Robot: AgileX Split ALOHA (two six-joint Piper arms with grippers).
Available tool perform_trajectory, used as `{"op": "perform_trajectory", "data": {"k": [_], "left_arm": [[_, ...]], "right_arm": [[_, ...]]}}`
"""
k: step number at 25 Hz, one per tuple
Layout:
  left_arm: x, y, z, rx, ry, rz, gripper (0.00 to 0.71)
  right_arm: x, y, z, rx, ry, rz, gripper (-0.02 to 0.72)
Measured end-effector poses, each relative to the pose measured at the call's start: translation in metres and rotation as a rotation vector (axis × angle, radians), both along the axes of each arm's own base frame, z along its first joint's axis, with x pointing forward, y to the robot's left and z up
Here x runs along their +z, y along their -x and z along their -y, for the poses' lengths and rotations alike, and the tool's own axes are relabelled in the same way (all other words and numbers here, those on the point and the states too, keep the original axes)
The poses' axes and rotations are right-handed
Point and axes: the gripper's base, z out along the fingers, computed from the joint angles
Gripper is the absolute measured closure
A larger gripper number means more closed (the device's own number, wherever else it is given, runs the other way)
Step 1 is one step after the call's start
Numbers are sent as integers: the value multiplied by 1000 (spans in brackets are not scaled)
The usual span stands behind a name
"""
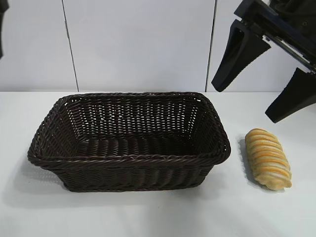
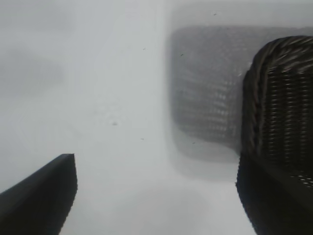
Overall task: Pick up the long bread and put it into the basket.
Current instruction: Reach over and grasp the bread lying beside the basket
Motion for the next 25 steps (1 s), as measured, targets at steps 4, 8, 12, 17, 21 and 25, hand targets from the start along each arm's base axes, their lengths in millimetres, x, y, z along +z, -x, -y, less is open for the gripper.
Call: {"op": "perform_trajectory", "data": {"k": [4, 8, 12, 17, 21, 25], "left_arm": [[22, 21, -22, 23, -37, 59, 69], [51, 51, -20, 6, -56, 155, 69], [84, 94, -13, -8, -52, 290, 69], [95, 160, 0, -59, -43, 429, 69], [84, 203, 9, -127, -52, 554, 69], [72, 240, 18, -202, -83, 673, 69]], "right_arm": [[0, 0, 0, 0, 0, -1, 20], [0, 0, 0, 2, 0, 0, 20], [0, 0, 0, 3, 0, 1, 20], [0, 0, 0, 5, 0, -3, 20], [0, 1, 0, 6, 0, -5, 20], [0, 1, 0, 6, 0, -5, 20]]}}
